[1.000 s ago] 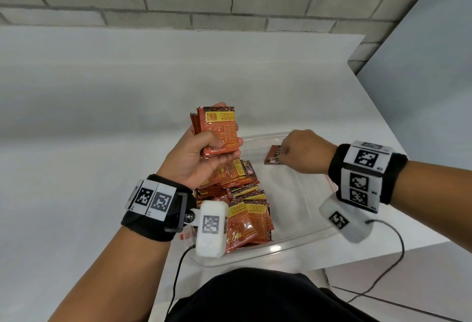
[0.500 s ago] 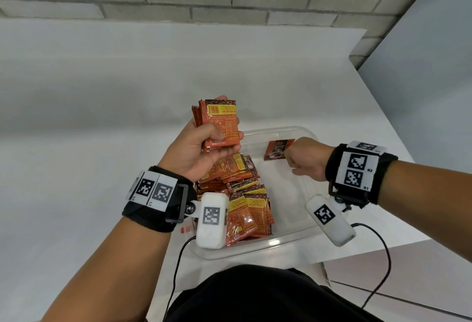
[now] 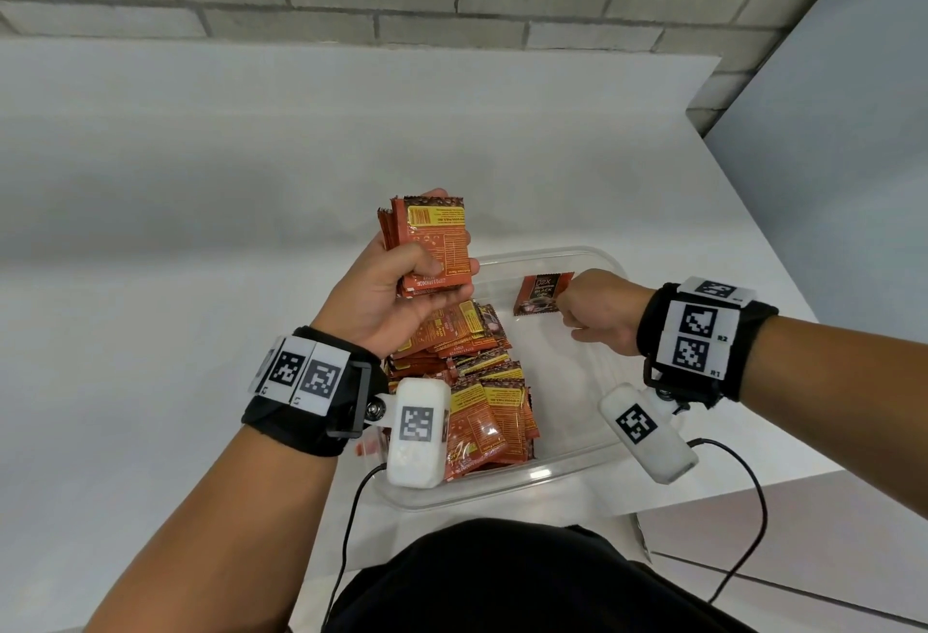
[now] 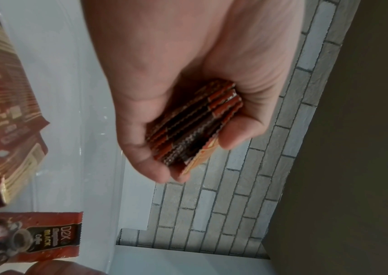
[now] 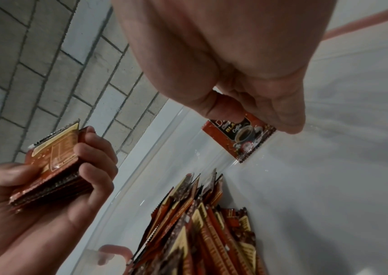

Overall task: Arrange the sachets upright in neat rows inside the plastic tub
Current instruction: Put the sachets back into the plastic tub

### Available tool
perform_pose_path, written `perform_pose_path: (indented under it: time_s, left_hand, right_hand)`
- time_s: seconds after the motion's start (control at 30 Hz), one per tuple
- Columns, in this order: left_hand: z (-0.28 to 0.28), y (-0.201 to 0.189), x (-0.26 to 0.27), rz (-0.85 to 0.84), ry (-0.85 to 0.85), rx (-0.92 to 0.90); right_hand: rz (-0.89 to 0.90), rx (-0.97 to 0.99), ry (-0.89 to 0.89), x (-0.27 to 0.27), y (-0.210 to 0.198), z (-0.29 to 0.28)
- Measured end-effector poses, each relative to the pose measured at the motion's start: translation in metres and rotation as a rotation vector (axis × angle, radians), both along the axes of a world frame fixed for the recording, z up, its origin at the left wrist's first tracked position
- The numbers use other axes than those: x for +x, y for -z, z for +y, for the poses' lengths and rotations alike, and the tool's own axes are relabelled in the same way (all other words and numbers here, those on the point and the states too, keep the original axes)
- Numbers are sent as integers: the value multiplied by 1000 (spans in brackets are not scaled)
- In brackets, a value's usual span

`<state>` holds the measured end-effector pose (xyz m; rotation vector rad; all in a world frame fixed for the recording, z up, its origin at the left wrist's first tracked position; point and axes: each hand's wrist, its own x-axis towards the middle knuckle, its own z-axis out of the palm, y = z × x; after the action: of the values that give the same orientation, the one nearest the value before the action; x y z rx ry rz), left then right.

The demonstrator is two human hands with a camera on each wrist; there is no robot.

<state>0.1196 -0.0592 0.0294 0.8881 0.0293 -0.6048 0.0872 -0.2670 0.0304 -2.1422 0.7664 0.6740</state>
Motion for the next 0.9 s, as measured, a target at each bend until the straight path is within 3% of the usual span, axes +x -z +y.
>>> perform_pose_path:
  time_s: [0.1, 0.37, 0.6, 0.73, 0.9]
  left_hand:
    - [1, 2, 1, 2, -11, -7]
    - [2, -3, -2, 9, 32, 10]
    - [-9, -10, -4, -9, 154, 0]
    - [-18, -15, -6, -56, 239, -10]
    - [-24, -18, -12, -86, 250, 14]
  right_hand:
    - [-25, 29, 128, 5, 8, -8]
    - [30, 288, 50, -4, -39, -18]
    - [-498, 221, -182, 6, -104, -18]
    - [-571, 95, -371, 1, -102, 6]
    - [-615, 125, -297, 0, -87, 13]
